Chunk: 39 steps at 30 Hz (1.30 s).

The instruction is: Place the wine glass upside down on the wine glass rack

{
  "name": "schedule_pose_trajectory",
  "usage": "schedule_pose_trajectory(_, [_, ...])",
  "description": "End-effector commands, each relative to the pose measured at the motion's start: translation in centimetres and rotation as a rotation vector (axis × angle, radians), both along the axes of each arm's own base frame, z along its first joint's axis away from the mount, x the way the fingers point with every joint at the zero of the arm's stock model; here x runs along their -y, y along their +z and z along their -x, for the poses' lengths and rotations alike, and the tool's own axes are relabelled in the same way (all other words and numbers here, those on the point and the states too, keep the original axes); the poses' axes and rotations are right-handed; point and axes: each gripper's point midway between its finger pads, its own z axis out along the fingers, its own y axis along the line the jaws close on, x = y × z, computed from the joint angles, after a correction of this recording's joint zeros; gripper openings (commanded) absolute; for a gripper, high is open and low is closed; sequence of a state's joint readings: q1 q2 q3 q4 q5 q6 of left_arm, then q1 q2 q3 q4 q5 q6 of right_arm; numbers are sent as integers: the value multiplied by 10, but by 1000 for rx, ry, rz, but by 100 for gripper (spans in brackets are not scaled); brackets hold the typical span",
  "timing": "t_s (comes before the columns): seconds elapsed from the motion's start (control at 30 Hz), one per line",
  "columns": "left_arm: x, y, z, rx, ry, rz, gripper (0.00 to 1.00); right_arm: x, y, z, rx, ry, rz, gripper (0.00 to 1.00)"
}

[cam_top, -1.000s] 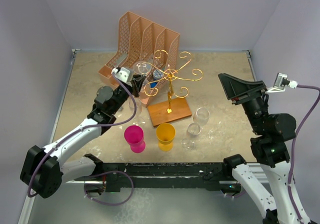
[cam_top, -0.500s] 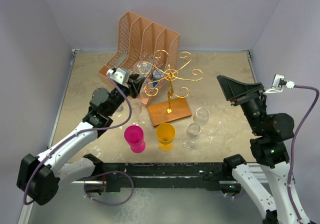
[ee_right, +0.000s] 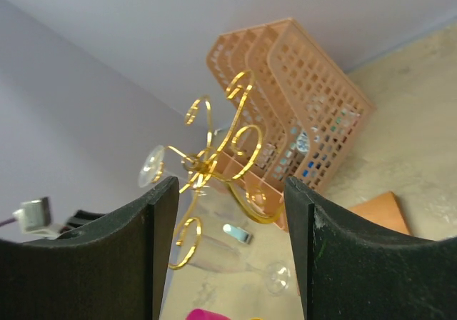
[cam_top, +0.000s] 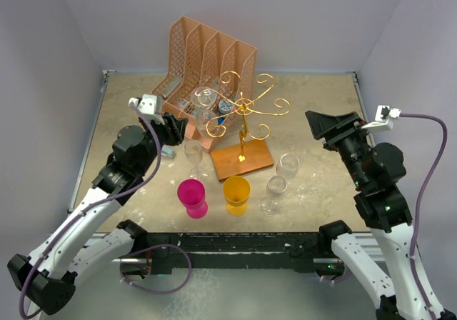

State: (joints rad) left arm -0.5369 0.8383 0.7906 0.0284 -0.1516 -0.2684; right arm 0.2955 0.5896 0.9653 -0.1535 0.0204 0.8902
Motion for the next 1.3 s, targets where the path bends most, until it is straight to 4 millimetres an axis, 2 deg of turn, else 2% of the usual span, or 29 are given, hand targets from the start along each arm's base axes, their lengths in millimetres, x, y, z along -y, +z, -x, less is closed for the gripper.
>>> schedule_pose_trajectory(0.0, [-40,-6,23,-214,184,45,45,15,-13,-1,-14,-78,73,64])
schedule_pose_trajectory(0.1, [-44,-22,36,-364,225,85,50,18,-9,8,16,-79,55,65])
schedule_pose_trajectory(0.23, [-13,-49,48,-553,109,131,51,17,-7,12,28,-72,45,65])
schedule_pose_trajectory(0.37, [2,-69,45,-657,80,125,53,15,-6,10,24,-63,64,65])
schedule_pose_trajectory(0.57, [6,-83,37,-722,109,89,51,14,1,13,65,-53,55,65])
schedule_pose_trajectory(0.7, [-7,-93,36,-745,170,21,41,14,2,14,75,-53,41,65])
schedule_pose_trajectory(0.9, [-12,-109,40,-807,188,-44,21,16,5,17,86,-59,29,65])
schedule_pose_trajectory(0.97, [-15,-112,41,-813,202,-59,13,15,-5,13,64,-59,30,64])
schedule_pose_trajectory(1.07, [-19,-114,41,-829,223,-87,5,15,-6,8,50,-66,25,64])
schedule_pose_trajectory(1.13, [-22,-114,43,-849,246,-94,0,15,12,12,71,-59,11,64])
schedule_pose_trajectory(1.27, [-29,-100,44,-846,294,-68,0,10,21,13,40,-33,18,64])
